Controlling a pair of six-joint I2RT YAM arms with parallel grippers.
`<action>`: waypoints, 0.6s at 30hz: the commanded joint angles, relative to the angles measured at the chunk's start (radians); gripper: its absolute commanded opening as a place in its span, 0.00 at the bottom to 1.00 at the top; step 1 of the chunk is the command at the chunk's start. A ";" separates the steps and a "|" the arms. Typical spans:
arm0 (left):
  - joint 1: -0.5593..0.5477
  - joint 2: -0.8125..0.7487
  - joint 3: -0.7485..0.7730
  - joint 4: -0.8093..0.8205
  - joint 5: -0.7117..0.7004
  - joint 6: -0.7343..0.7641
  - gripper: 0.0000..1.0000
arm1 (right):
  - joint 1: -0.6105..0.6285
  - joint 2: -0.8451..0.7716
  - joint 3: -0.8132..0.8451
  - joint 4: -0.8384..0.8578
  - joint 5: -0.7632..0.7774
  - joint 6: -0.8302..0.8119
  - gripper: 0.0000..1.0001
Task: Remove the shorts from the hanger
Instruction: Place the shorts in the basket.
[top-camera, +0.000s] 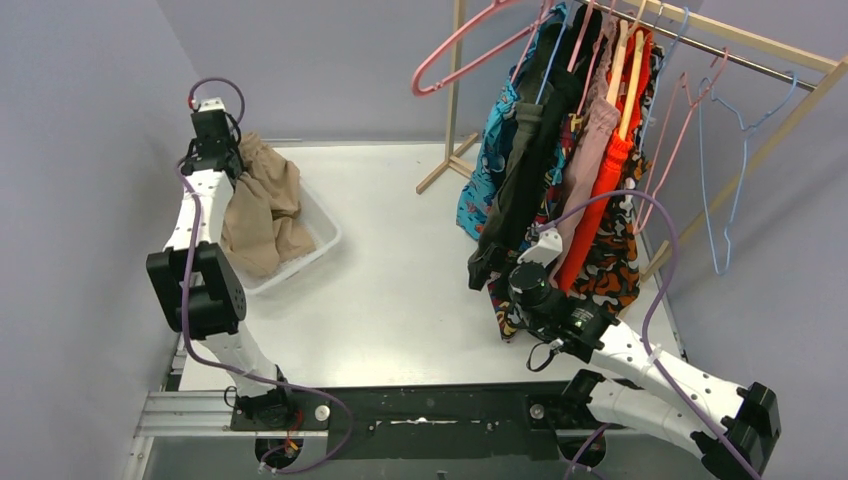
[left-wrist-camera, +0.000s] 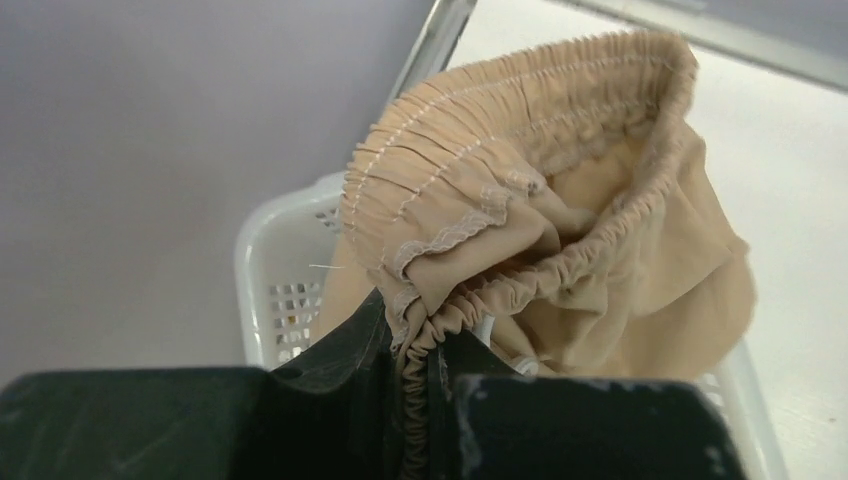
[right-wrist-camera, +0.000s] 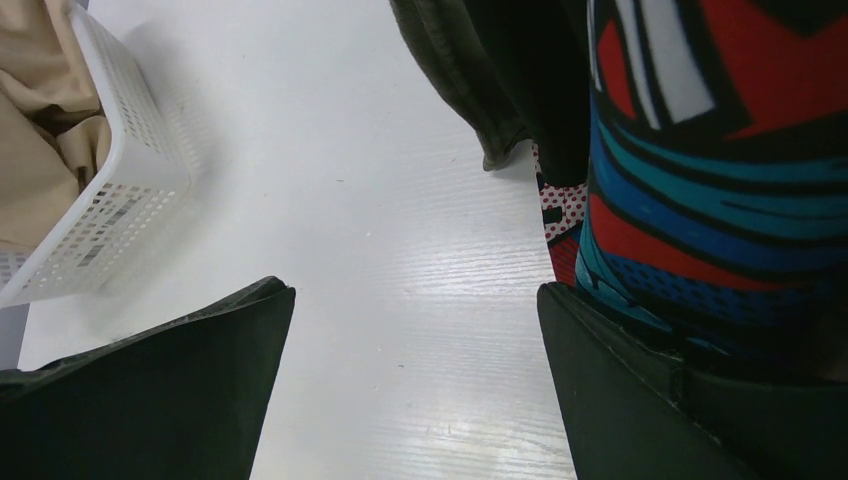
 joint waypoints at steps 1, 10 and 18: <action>0.031 0.065 0.049 0.001 0.005 -0.081 0.00 | -0.010 -0.016 0.011 0.012 0.011 0.003 0.98; 0.078 0.230 0.097 -0.118 0.097 -0.142 0.00 | -0.012 -0.003 0.012 0.017 0.009 0.004 0.98; 0.002 0.333 0.074 -0.165 0.204 -0.151 0.00 | -0.013 0.007 0.016 0.007 -0.005 0.004 0.98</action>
